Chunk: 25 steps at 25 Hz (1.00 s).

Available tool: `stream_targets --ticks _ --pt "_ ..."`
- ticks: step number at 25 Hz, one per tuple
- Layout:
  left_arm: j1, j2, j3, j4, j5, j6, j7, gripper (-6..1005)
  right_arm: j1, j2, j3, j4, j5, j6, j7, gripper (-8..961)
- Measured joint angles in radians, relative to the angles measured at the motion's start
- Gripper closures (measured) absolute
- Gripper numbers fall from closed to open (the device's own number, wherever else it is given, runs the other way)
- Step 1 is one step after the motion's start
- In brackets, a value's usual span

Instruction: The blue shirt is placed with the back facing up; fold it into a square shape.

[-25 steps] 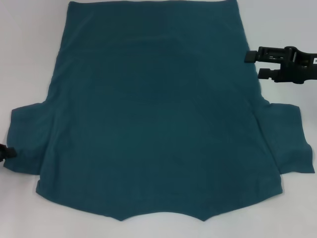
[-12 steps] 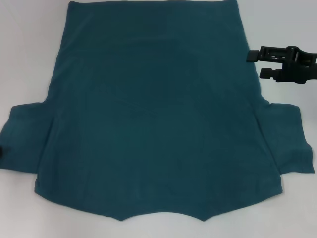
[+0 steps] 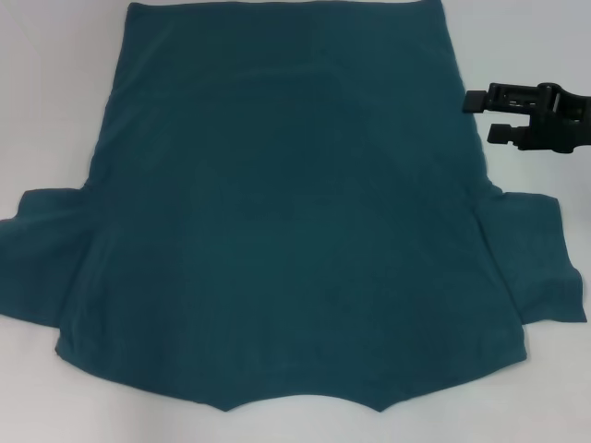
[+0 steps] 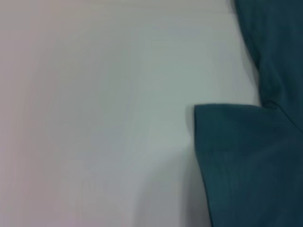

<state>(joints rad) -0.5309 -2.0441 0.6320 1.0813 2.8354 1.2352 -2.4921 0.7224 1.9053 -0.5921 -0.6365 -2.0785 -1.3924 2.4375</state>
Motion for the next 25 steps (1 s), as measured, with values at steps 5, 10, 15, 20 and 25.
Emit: stream_targets --ticks 5,10,15,20,25 --pt "-0.010 0.010 0.002 0.008 0.020 -0.019 -0.007 940 0.001 -0.001 0.005 0.000 0.000 0.000 0.000 35" --pt "-0.019 0.022 0.005 0.034 0.021 -0.030 -0.013 930 0.004 -0.002 0.007 0.000 0.000 0.001 0.000 35" --pt "-0.029 0.027 0.030 0.074 0.022 -0.002 -0.009 921 0.005 -0.002 0.009 0.000 0.000 0.001 0.000 35" --pt "-0.057 0.029 0.072 0.131 0.022 0.119 -0.021 911 0.005 -0.002 0.009 0.000 0.000 0.001 0.000 35" --pt "-0.127 0.012 0.076 0.141 0.021 0.273 -0.116 902 0.002 -0.002 0.009 0.002 0.000 0.001 0.000 36"
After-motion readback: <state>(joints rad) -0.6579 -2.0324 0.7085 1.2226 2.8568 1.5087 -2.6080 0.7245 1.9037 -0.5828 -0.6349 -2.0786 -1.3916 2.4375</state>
